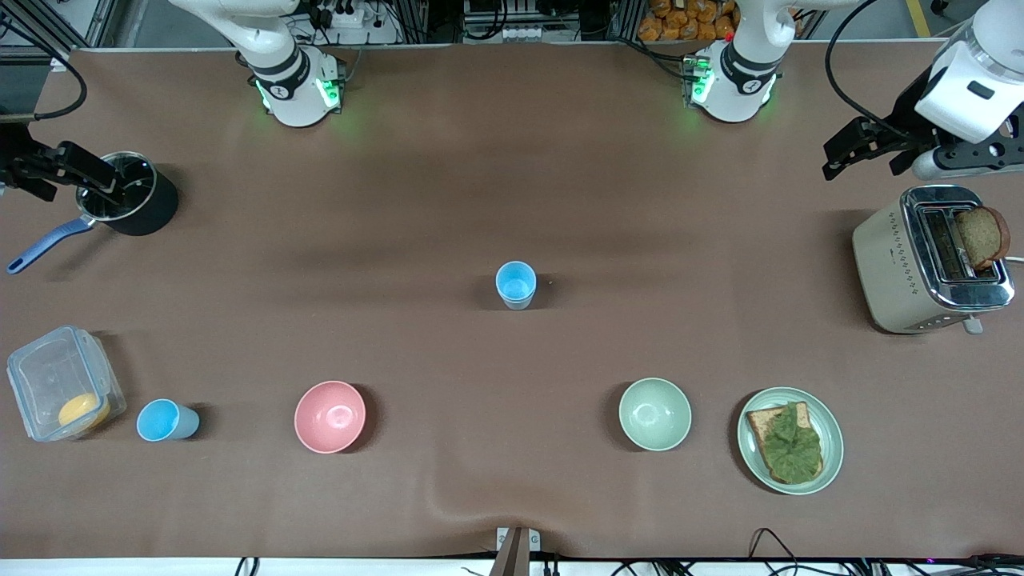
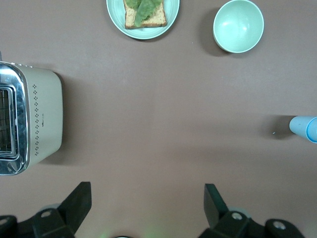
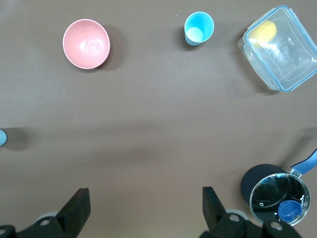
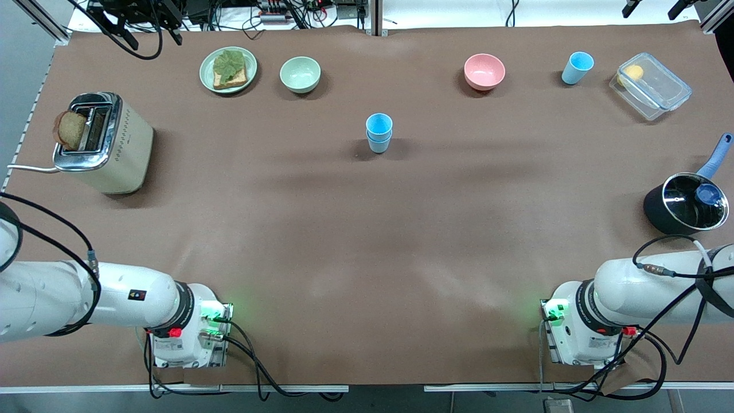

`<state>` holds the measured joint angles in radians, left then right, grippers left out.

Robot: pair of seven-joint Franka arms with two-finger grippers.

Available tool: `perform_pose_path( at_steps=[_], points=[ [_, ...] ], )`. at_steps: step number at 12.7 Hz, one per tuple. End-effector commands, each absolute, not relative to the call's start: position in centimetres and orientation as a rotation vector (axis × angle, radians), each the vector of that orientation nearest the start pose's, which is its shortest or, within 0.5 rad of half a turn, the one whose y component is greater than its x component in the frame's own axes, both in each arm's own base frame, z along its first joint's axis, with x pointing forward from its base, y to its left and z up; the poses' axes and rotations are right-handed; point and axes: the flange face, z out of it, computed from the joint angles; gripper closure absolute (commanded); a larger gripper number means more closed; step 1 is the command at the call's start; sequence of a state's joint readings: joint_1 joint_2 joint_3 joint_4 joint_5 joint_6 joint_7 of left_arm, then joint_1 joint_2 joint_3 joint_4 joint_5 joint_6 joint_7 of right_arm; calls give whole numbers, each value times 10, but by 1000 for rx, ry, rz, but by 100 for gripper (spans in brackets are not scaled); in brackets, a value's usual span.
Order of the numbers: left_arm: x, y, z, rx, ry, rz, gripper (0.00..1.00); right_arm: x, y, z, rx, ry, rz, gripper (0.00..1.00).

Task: Stack blue cups with both arms

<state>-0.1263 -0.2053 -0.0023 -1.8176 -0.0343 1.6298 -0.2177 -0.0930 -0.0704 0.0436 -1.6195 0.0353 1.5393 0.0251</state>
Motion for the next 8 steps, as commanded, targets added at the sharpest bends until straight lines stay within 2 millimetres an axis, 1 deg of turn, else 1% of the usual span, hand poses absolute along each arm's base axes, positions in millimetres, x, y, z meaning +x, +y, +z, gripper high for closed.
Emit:
perform_pose_path(
  at_steps=[1,2,4,6,7,8],
  points=[
    [496,-60,628,-3154,-74,-24,0,528,-23,636,-3117,131,9,0],
    [500,-52,628,-3158,-44,-26,0,529,-24,634,-3117,131,14,0],
    [504,-47,633,-3158,-44,-41,0,529,-24,634,-3117,131,14,0],
    [509,-41,650,-3158,-48,-99,0,530,-23,635,-3117,129,5,0],
    [509,-37,657,-3158,-58,-119,0,530,-23,634,-3117,129,5,0],
    [510,-35,659,-3160,-63,-126,0,530,-23,634,-3117,129,5,0]
  ],
)
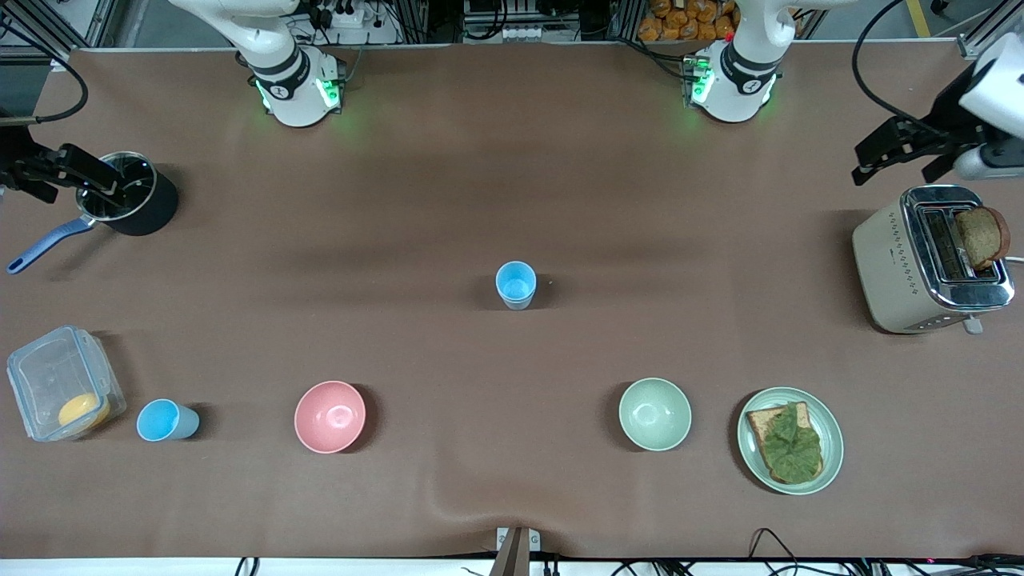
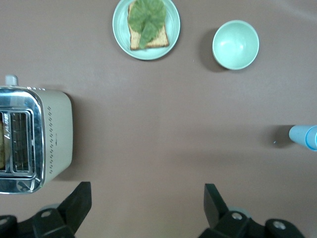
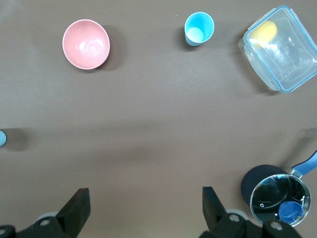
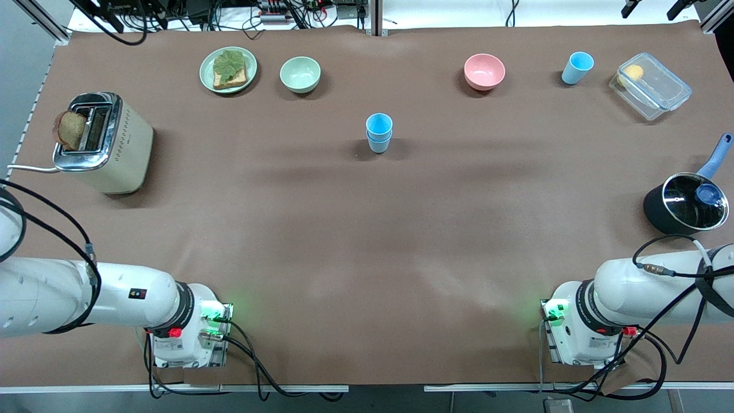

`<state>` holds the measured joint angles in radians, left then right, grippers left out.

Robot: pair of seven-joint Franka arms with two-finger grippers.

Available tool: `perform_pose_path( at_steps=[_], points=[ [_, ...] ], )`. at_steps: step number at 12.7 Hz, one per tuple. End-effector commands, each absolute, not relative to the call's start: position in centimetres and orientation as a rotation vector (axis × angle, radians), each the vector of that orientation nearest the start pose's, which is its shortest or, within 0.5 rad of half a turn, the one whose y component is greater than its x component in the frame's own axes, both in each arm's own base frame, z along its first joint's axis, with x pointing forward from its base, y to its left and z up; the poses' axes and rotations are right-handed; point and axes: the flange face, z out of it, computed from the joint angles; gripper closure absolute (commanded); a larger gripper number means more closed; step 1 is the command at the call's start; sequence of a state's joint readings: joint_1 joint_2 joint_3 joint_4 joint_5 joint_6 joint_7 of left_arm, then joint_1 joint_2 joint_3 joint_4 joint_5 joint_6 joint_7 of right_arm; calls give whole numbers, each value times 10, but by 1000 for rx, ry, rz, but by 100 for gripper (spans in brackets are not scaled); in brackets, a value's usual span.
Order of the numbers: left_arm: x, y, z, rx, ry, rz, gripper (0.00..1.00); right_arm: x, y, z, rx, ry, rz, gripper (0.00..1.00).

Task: Stack blue cups with both arms

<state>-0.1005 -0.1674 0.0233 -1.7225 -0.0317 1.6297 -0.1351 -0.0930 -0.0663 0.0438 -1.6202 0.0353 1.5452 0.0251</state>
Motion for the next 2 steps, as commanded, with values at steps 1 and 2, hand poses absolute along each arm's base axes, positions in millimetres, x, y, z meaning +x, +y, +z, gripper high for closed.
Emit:
perform_pose_path(
  at_steps=[1,2],
  points=[
    [510,-35,659,-3160,-65,-126,0,530,-23,635,-3116,129,5,0],
    [510,-34,658,-3159,-68,-121,0,530,-23,635,-3117,129,2,0]
  ],
)
